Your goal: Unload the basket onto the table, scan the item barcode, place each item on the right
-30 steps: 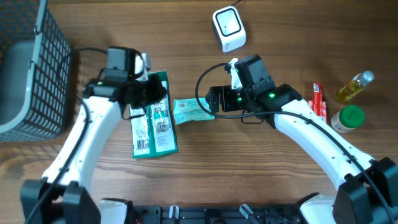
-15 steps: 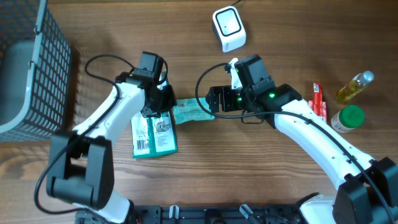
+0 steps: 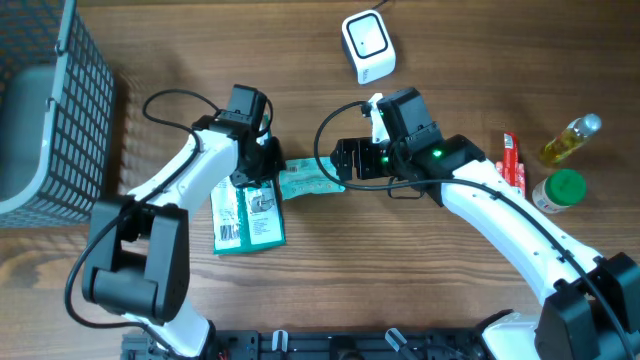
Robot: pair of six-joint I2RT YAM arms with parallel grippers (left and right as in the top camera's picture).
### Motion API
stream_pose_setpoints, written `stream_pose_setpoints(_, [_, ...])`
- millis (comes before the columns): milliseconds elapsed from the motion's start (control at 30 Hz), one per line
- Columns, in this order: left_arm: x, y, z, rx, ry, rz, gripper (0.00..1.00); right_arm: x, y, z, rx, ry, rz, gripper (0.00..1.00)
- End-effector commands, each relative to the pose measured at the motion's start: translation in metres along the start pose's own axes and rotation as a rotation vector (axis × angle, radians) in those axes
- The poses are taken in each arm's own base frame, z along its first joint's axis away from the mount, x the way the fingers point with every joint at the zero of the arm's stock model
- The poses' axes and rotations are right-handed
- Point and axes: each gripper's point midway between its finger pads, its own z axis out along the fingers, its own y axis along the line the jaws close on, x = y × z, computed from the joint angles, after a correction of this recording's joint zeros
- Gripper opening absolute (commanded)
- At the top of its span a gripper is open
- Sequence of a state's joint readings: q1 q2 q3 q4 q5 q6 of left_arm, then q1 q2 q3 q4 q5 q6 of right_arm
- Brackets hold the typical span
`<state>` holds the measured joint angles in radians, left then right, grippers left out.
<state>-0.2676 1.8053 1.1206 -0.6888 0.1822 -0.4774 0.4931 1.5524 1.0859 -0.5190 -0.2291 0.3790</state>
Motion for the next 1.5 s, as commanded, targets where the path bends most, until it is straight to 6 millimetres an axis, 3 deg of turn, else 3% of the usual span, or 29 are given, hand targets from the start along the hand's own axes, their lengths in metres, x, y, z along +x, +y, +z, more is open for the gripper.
stream_pose_setpoints(0, [0.002,-0.006,0.011,-0.012,0.006,-0.007,0.04,0.003,0.001,0.005,-0.012,0.016,-0.009,0.99])
stream_pose_setpoints(133, [0.001,-0.015,0.014,0.001,-0.011,0.018,0.04,0.003,0.001,0.005,-0.011,0.017,-0.007,0.99])
stream_pose_setpoints(433, [0.007,-0.028,0.017,0.006,-0.02,0.064,0.04,0.005,0.005,0.004,-0.047,0.031,0.005,0.89])
stream_pose_setpoints(667, [-0.004,-0.015,0.016,-0.084,-0.085,0.07,0.04,0.002,-0.008,0.0,-0.046,0.04,0.08,0.84])
stream_pose_setpoints(900, [-0.003,-0.035,0.012,0.012,-0.056,0.079,0.04,0.003,-0.025,-0.001,-0.019,0.052,0.106,0.84])
stream_pose_setpoints(1033, [-0.005,-0.038,0.013,0.012,-0.071,0.09,0.04,0.003,-0.033,0.005,-0.008,0.062,0.099,0.84])
stream_pose_setpoints(1167, [-0.003,-0.05,0.014,0.032,-0.087,0.119,0.04,0.021,-0.045,0.022,0.022,0.147,0.135,0.78])
stream_pose_setpoints(1300, [0.005,-0.059,0.017,0.023,-0.088,0.156,0.04,0.037,-0.033,0.033,-0.069,0.231,0.161,0.76])
stream_pose_setpoints(1467, [-0.004,-0.048,0.014,-0.046,-0.137,0.149,0.04,0.038,-0.032,0.037,-0.088,0.239,0.165,0.76])
